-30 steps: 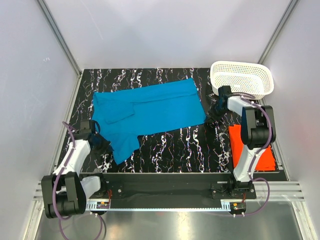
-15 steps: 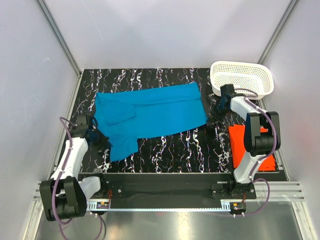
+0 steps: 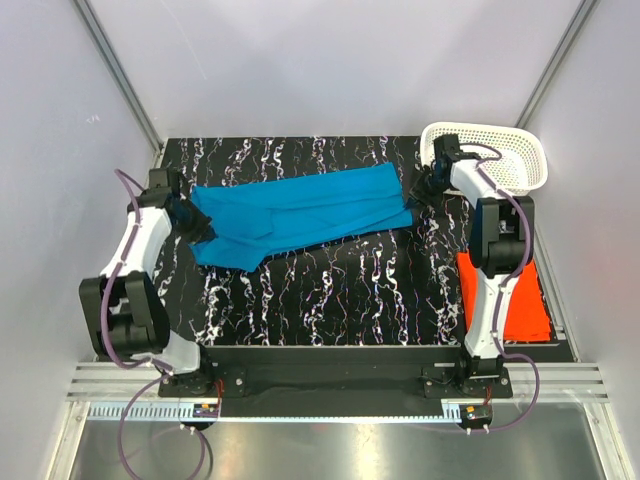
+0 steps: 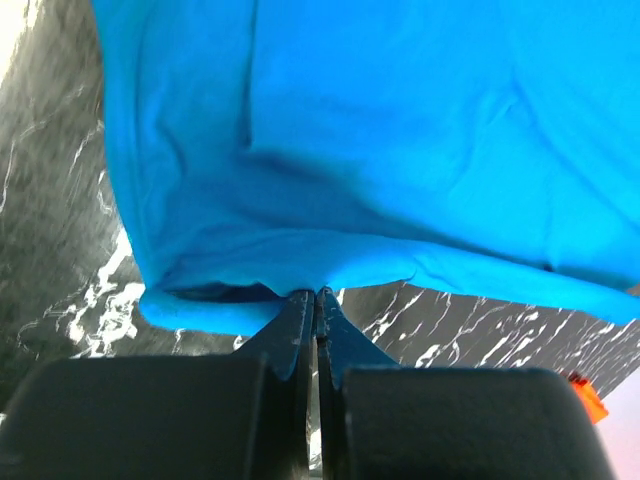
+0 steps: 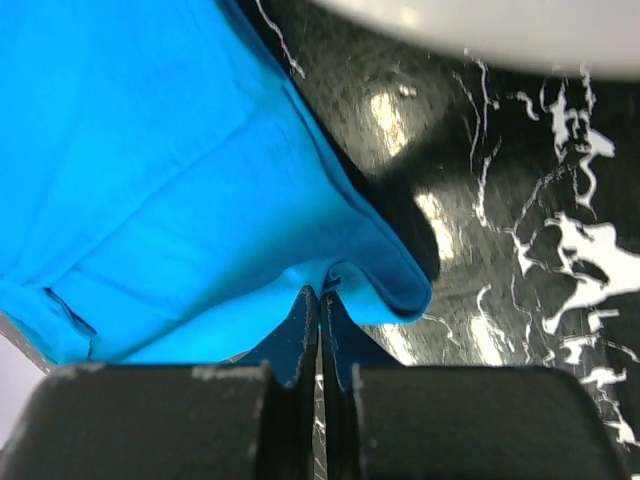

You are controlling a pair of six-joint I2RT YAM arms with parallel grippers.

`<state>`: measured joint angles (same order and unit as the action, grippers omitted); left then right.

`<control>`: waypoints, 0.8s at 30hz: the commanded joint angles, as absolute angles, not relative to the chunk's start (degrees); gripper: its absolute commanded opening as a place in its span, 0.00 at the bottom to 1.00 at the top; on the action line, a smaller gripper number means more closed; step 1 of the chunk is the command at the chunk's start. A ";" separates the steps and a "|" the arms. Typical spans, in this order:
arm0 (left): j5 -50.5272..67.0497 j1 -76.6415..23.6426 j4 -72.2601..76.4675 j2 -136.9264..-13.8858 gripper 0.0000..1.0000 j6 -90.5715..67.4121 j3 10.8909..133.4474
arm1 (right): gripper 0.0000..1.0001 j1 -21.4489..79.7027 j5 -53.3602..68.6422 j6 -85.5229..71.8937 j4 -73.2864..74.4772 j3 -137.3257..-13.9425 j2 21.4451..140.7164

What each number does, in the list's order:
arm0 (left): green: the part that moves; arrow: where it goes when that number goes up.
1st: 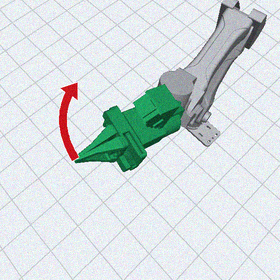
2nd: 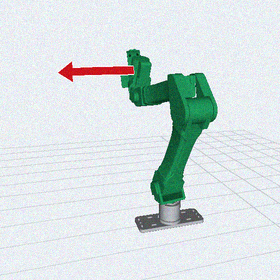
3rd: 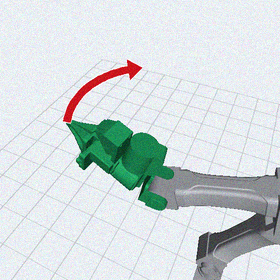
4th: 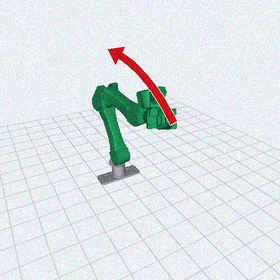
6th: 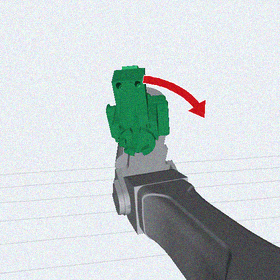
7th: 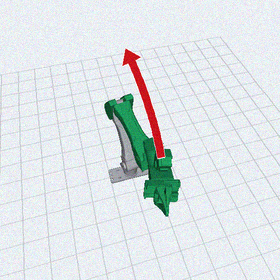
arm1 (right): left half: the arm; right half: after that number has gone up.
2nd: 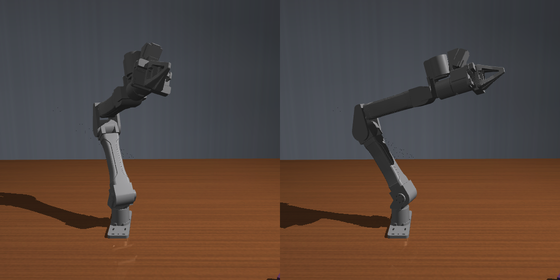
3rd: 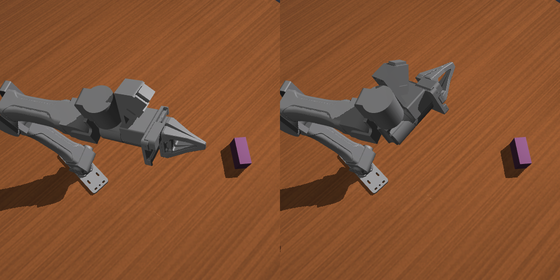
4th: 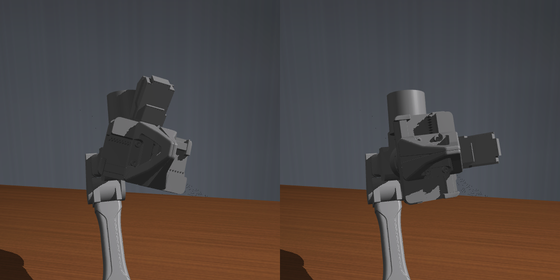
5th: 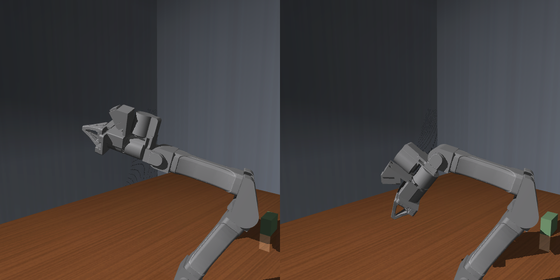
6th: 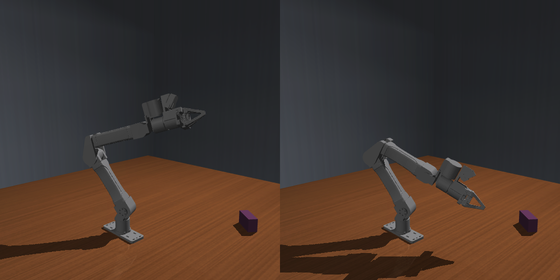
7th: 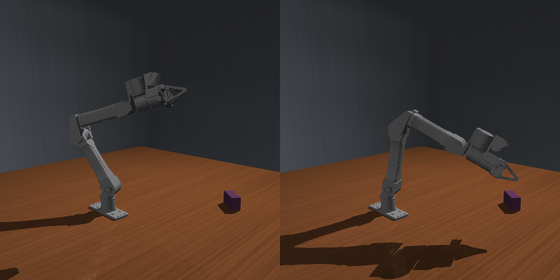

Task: Fold and stack the t-shirts
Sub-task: Fold the tshirt

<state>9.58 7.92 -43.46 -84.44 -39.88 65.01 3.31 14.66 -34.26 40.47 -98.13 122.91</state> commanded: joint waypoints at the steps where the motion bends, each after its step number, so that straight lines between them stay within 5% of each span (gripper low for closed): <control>1: 7.91 8.44 -42.36 -88.14 0.00 -39.37 71.97 | 0.00 3.43 15.99 -34.01 42.80 -103.18 124.36; 24: 12.74 13.01 -42.19 -105.02 0.00 -40.43 89.29 | 0.01 3.60 17.05 -33.84 45.70 -116.80 134.47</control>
<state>11.03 12.71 -43.42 -103.46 -40.56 85.54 3.33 17.15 -34.33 44.95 -113.19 133.40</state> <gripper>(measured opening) 0.012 0.012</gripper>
